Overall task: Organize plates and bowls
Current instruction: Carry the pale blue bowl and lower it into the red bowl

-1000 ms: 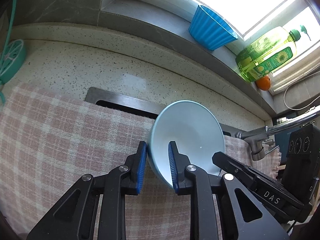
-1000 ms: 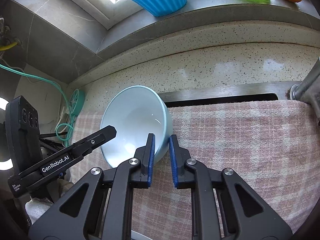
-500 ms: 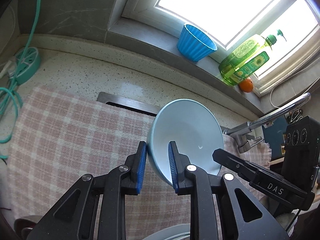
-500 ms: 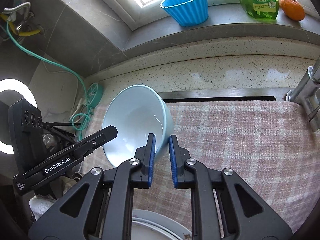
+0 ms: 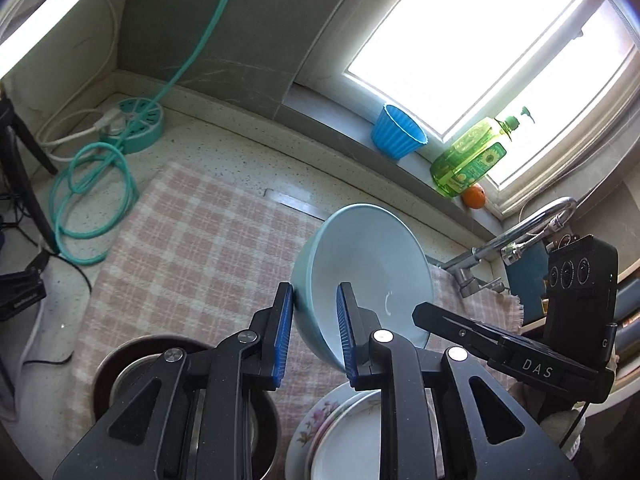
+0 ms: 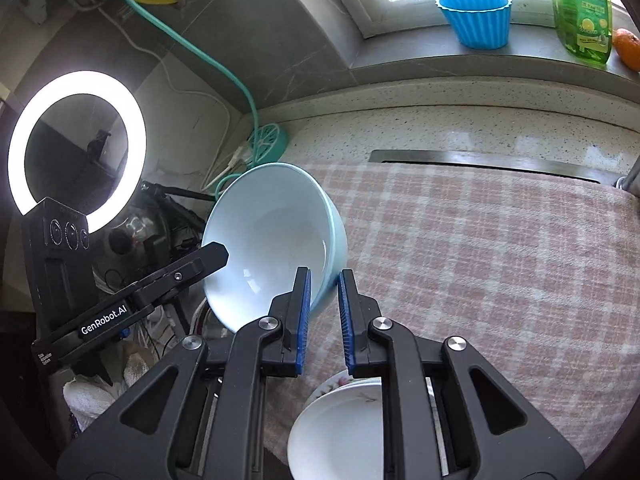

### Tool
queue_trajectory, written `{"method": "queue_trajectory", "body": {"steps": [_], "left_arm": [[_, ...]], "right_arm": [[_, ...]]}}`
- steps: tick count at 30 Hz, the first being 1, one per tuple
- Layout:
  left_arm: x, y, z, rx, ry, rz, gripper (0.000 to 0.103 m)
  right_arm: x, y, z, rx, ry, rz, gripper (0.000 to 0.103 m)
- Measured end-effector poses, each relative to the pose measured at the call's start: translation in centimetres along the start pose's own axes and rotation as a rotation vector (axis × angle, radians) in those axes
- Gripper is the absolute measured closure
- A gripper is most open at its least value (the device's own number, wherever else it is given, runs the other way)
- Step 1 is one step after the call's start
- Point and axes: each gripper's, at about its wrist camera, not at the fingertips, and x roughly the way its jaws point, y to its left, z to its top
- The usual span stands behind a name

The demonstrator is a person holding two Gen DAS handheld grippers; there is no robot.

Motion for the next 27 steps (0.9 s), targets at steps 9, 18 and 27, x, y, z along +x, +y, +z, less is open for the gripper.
{"method": "queue_trajectory", "body": {"steps": [9, 18, 27], "left_arm": [[-4.3, 4.0, -3.3, -0.059, -0.026, 0.039, 0.083], [-6.2, 6.8, -5.6, -0.1, -0.021, 0.074, 0.083], [-6.3, 8.4, -7.2, -0.126, 0.009, 0.09, 0.083]], "right_arm": [[1.8, 4.8, -2.1, -0.077, 0.066, 0.048, 0.089], [4.0, 7.2, -4.3, -0.123, 0.124, 0.052, 0.089], [6.4, 7.5, -6.1, -0.13, 0.173, 0.033, 0.089]]}}
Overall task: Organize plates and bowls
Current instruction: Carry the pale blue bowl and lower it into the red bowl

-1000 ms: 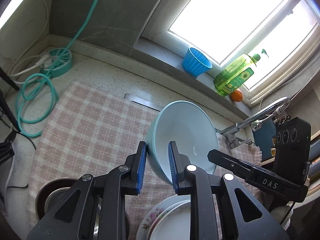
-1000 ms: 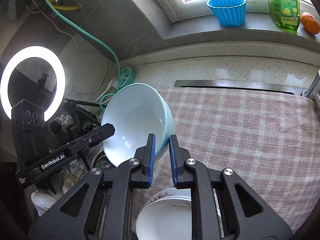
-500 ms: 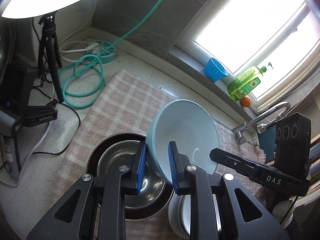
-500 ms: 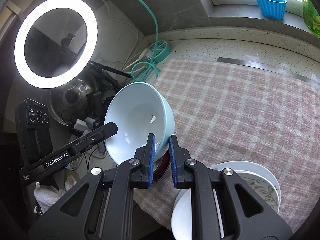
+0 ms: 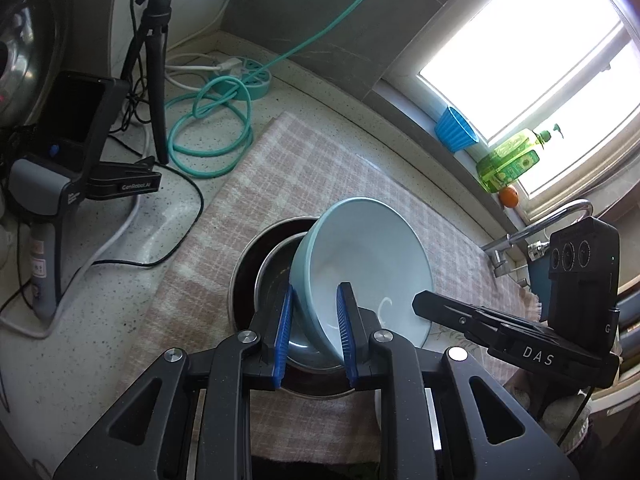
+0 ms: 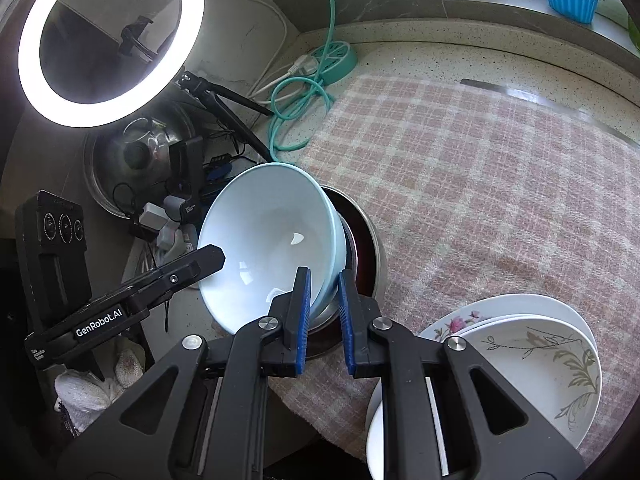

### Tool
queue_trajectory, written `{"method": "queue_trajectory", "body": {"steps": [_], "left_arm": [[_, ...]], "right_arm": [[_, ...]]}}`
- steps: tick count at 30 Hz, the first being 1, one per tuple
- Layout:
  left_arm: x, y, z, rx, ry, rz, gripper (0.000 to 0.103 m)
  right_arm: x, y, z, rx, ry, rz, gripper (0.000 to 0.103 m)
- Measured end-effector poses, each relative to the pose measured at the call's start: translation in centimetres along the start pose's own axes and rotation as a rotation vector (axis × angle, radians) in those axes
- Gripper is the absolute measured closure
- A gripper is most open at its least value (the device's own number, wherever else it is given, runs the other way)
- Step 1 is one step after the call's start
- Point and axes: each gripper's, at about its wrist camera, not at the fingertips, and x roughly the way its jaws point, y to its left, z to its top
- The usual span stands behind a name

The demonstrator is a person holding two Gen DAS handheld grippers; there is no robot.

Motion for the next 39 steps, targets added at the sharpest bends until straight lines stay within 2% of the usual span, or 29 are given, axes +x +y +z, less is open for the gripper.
{"method": "queue_trajectory", "body": {"steps": [10, 22, 39], "left_arm": [[0.8, 1.3, -0.7, -0.015, 0.034, 0.021, 0.083], [1.1, 1.2, -1.3, -0.001, 0.041, 0.037, 0.083], [-1.3, 2.3, -1.4, 0.004, -0.019, 0.058, 0.083]], "right_arm": [[2.4, 0.4, -0.4, -0.012, 0.04, -0.031, 0.089], [2.8, 0.6, -0.5, -0.036, 0.05, -0.063, 0.086], [0.0, 0.9, -0.6, -0.057, -0.03, -0.058, 0.086]]}}
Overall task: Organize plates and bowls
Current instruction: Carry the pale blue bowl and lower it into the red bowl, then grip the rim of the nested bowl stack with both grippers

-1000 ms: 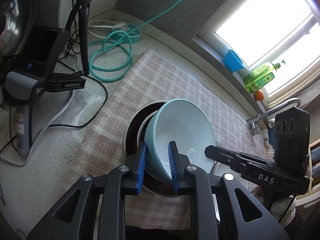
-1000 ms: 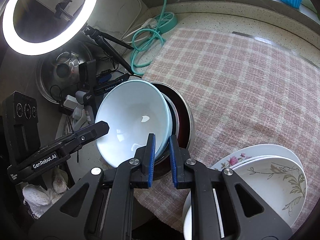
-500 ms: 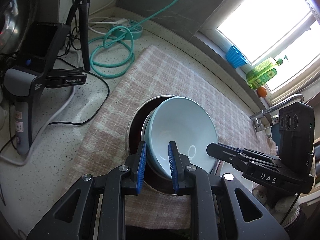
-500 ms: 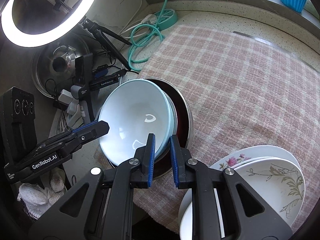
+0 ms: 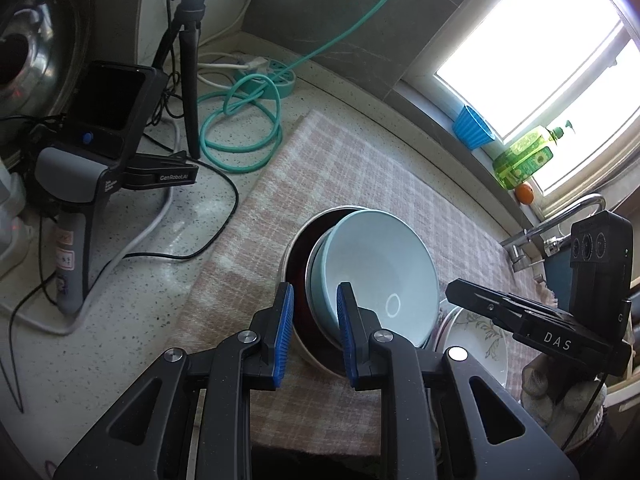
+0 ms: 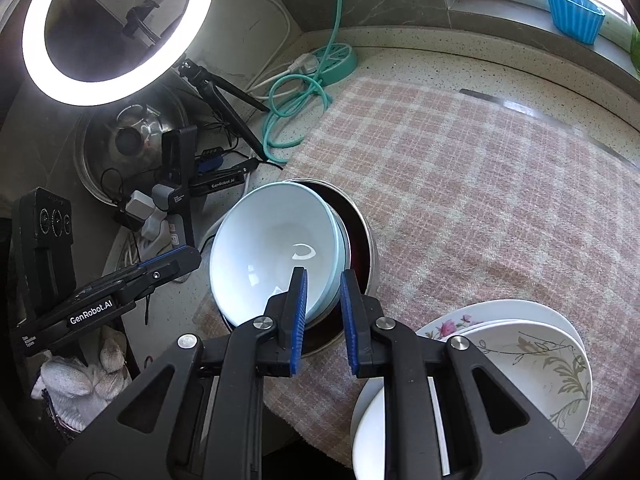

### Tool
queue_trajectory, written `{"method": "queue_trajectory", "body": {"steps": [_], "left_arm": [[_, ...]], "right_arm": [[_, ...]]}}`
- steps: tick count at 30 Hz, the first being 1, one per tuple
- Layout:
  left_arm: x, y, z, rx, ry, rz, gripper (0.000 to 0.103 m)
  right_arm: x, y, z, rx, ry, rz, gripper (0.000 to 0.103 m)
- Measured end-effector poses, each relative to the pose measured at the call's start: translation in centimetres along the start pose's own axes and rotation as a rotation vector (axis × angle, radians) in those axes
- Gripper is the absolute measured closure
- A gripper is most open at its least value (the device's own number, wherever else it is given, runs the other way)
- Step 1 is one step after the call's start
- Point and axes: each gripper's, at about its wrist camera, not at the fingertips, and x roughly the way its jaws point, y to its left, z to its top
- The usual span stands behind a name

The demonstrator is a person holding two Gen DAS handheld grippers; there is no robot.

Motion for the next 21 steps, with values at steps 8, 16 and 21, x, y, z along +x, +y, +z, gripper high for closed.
{"method": "queue_trajectory", "body": {"steps": [8, 16, 21], "left_arm": [[-0.1, 1.7, -0.4, -0.045, -0.001, 0.001, 0.083], [0.9, 2.0, -0.6, -0.059, 0.025, -0.013, 0.083], [1.6, 2.2, -0.7, -0.068, 0.038, -0.023, 0.083]], "right_arm": [[-1.3, -2.1, -0.2, 0.078, -0.039, 0.005, 0.086], [-0.5, -3.6, -0.6, 0.126, -0.017, 0.003, 0.086], [0.1, -3.8, -0.8, 0.147, -0.004, 0.011, 0.086]]}}
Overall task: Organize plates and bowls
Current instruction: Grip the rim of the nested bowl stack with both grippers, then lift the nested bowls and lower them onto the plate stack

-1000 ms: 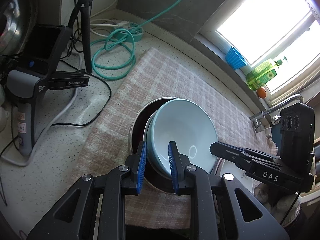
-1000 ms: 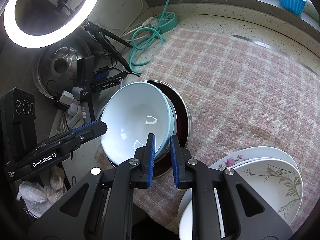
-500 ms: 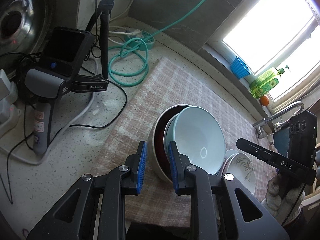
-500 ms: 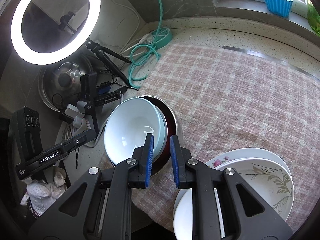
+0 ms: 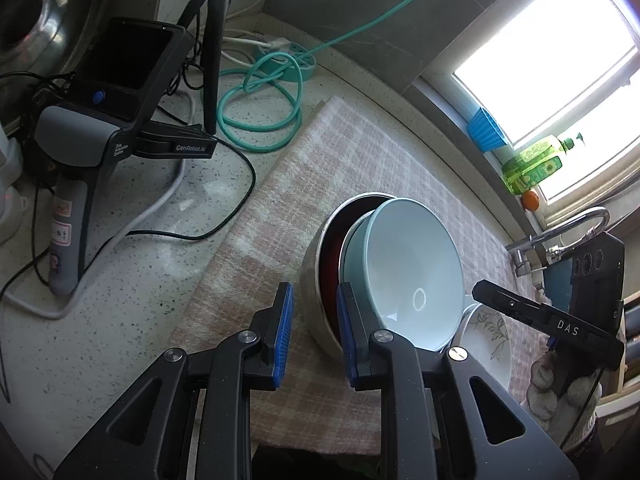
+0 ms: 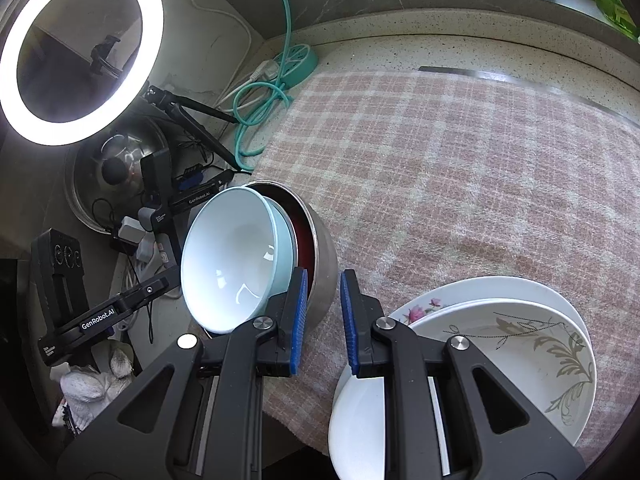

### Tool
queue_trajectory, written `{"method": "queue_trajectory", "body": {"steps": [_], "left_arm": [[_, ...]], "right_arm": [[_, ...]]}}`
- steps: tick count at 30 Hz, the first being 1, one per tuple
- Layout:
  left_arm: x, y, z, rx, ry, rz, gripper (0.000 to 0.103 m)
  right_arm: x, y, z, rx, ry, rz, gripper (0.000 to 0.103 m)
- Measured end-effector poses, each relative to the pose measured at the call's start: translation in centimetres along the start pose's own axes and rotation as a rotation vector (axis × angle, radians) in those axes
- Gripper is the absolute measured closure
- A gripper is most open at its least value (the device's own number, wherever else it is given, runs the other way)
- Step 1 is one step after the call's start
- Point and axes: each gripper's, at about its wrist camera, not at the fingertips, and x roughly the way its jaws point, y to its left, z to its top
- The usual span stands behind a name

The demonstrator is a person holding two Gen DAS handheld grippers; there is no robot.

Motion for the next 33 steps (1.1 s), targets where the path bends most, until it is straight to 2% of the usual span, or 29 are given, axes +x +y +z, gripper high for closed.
{"method": "queue_trajectory", "body": {"steps": [19, 29, 33], "left_arm": [[2.2, 0.4, 0.1, -0.01, 0.04, -0.002, 0.083], [2.2, -0.1, 0.2, 0.001, 0.039, -0.01, 0.092], [2.2, -0.2, 0.2, 0.004, 0.039, -0.009, 0.092]], "right_arm": [[3.6, 0.2, 0.3, 0.017, 0.066, 0.011, 0.088], [3.5, 0.8, 0.4, -0.008, 0.064, -0.008, 0.09], [3.5, 0.8, 0.4, -0.007, 0.063, -0.01, 0.09]]}}
